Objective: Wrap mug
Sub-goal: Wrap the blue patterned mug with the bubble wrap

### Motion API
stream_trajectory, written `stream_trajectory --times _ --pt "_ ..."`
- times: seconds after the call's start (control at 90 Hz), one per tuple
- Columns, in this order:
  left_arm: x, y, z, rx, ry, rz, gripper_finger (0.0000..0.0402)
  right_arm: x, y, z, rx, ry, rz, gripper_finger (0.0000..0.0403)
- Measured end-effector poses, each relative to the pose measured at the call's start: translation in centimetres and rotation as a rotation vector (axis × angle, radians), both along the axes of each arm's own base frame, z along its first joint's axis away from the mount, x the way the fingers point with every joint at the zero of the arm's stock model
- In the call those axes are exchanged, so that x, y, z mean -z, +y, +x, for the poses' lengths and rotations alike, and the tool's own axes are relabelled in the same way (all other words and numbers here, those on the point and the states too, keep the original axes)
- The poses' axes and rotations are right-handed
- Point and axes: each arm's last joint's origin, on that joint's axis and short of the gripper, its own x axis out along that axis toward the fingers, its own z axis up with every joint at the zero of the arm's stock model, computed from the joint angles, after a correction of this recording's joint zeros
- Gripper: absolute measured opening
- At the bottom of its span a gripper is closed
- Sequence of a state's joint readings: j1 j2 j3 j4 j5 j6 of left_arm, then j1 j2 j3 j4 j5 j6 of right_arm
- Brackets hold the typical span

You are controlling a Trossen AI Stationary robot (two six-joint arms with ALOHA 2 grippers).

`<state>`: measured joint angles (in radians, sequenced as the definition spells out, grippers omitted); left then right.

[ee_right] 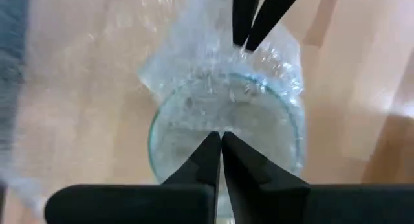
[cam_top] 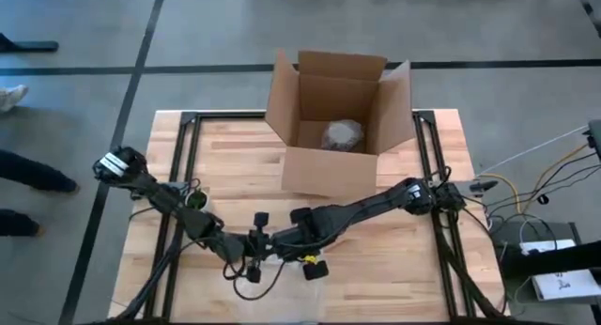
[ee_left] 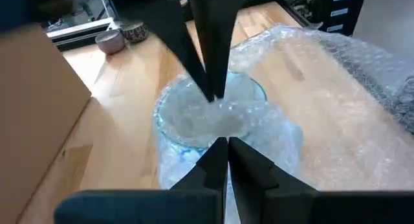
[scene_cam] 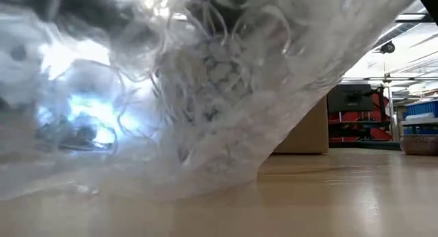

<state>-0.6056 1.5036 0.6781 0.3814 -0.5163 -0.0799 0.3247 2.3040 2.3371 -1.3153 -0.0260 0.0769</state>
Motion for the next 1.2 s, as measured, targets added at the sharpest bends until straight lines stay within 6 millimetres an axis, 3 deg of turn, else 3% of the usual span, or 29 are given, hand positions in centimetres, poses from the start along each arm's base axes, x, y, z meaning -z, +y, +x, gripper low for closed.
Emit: stream_trajectory --times 0.133,0.311,0.922,1.044,1.2 --pt "0.0 0.0 0.0 0.000 -0.002 -0.002 0.0000 -1.3 0.3 0.1 -0.006 -0.064 0.022 0.0002" --pt "-0.1 0.0 0.1 0.000 -0.009 -0.003 0.0000 -1.2 0.9 0.6 -0.027 -0.127 0.041 0.0002" --pt "-0.3 0.2 -0.4 -0.001 0.019 0.003 0.0000 6.8 0.3 -0.6 -0.086 0.170 -0.067 0.0002" --pt "-0.3 0.2 -0.4 -0.002 0.025 0.007 0.0000 6.7 0.2 -0.6 -0.080 0.172 -0.068 0.0002" --pt "-0.2 0.2 -0.4 -0.002 0.026 0.007 0.0000 5.0 0.4 -0.3 -0.075 0.138 -0.057 0.0002"
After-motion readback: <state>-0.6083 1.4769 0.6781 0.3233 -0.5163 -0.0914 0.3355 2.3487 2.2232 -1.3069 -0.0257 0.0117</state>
